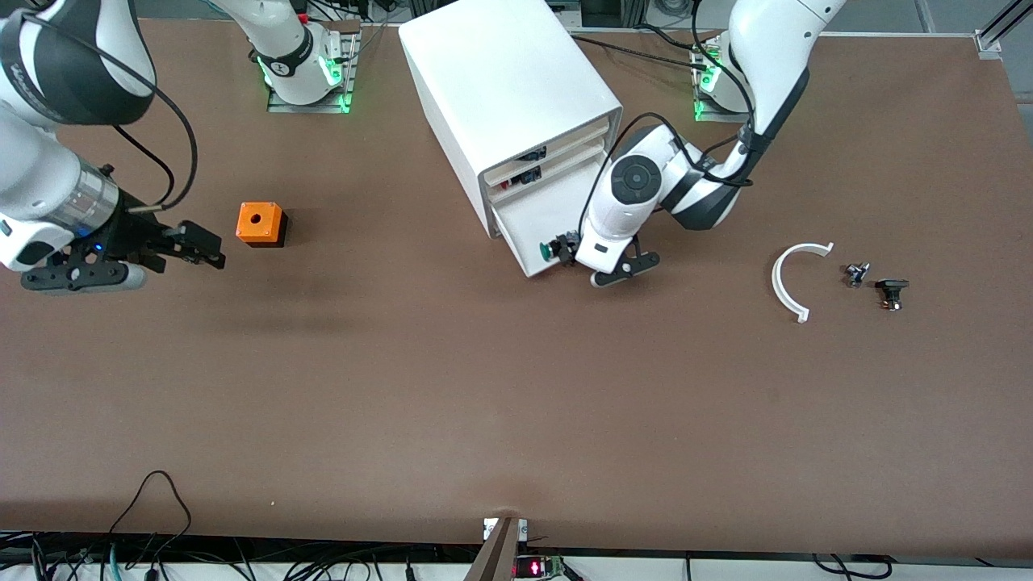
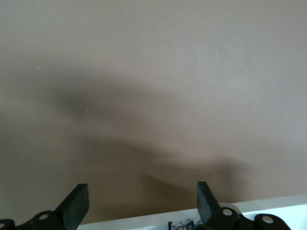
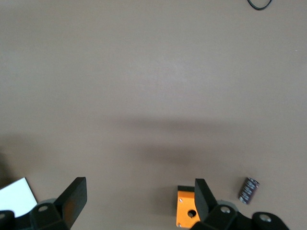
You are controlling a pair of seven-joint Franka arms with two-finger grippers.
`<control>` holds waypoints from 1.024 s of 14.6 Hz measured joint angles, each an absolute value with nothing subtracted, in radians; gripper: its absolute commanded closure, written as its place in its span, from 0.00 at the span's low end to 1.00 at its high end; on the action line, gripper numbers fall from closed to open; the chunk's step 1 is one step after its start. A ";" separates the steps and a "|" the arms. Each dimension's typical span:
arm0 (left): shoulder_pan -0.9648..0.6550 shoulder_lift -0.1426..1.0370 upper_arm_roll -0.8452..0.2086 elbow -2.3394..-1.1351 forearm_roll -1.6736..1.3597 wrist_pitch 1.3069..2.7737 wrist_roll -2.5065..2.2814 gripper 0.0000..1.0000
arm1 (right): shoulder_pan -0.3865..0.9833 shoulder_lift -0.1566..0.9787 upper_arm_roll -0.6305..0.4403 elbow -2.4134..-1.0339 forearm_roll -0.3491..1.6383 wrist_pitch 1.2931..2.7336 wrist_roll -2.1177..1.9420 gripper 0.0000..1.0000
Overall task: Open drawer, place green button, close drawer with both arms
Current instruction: 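Push the drawer shut with the left gripper while the right arm returns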
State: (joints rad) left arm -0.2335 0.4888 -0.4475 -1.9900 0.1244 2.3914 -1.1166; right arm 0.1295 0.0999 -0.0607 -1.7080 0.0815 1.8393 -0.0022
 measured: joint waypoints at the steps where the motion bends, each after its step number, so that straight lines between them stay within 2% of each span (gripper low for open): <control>1: -0.238 0.488 -0.458 -1.990 0.124 2.384 -1.119 0.01 | 0.130 0.084 -0.061 -1.711 0.069 1.820 -0.003 0.01; 5: -0.239 0.480 -0.519 -1.990 0.124 2.284 -1.157 0.01 | 0.130 0.043 -0.063 -1.716 0.024 1.765 -0.003 0.01; 9: -0.239 0.479 -0.552 -1.990 0.124 2.266 -1.163 0.01 | 0.130 0.017 -0.064 -1.713 0.023 1.736 -0.003 0.01; 15: -0.238 0.479 -0.593 -1.990 0.116 2.234 -1.179 0.01 | 0.130 0.044 -0.065 -1.610 0.023 1.698 -0.004 0.01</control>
State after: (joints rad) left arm -0.2380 0.4789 -0.5931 -1.9902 0.1162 2.2341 -1.1792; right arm 0.1299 0.0444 -0.0649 -1.6097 0.0229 1.6982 -0.0037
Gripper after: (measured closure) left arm 0.004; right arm 0.004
